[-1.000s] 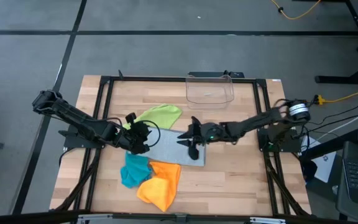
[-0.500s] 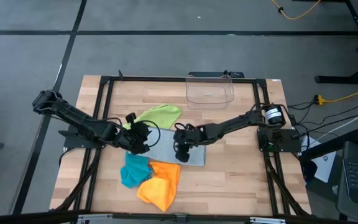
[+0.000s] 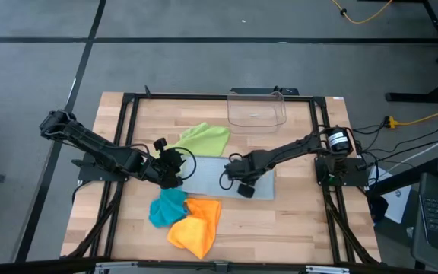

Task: Fold microfiber towels
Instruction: Move the gray microfiber to the right of the table, then move the green microfiber to the top left of the table

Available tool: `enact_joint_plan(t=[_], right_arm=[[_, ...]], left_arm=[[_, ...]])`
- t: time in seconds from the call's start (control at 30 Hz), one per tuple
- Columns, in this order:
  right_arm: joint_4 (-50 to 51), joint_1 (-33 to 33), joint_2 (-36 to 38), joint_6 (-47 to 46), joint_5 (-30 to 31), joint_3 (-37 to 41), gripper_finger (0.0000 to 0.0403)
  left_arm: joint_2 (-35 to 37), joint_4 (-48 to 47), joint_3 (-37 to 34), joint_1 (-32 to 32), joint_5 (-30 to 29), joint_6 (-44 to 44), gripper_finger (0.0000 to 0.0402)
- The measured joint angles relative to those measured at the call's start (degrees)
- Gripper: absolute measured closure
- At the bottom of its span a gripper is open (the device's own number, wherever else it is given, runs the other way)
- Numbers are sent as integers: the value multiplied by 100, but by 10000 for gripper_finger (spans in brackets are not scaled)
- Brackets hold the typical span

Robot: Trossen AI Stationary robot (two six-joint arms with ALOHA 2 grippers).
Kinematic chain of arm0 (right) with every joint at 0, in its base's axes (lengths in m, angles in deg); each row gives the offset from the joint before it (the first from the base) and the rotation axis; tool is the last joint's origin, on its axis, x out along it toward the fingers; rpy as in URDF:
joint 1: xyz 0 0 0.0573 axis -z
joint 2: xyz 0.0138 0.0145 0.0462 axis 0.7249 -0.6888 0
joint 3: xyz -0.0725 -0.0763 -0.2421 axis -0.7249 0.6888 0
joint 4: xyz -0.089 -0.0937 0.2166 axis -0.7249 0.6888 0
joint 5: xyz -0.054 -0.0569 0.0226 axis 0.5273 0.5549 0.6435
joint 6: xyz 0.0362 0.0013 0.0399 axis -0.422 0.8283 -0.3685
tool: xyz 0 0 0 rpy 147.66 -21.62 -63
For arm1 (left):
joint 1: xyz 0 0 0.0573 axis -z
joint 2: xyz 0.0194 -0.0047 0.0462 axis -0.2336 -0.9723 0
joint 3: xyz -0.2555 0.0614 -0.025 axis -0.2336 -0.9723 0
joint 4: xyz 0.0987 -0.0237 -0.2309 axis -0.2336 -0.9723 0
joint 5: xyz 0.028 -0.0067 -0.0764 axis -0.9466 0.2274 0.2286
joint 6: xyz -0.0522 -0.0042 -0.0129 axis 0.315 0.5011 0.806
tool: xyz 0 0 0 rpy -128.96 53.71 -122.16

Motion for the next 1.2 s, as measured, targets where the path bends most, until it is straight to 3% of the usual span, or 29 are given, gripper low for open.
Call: enact_joint_plan(t=[0.17, 0.37, 0.6, 0.73, 0.83, 1.0, 1.2], right_arm=[[1080, -63, 64, -237, 39, 34, 291], [2010, -312, 159, -943, 586, 49, 291], [2088, -570, 765, -1869, 1280, -18, 291], [1129, -627, 1108, -2060, 2274, -168, 291], [-199, -576, 1174, -1511, 2714, -186, 291], [-2164, -248, 1025, -346, 2292, -190, 291], [-3075, 242, 860, 468, 1412, -190, 291]], left_arm=[[0, -7, 0, 0, 2, 0, 303], [0, -13, 0, 0, 2, 0, 303], [0, -13, -2, 0, 0, 0, 303], [0, -12, 0, 0, -1, 0, 303], [0, -11, -2, 0, 0, 0, 303], [0, 12, -2, 0, 26, 98, 303], [0, 632, -2, 8, 1094, -23, 303]])
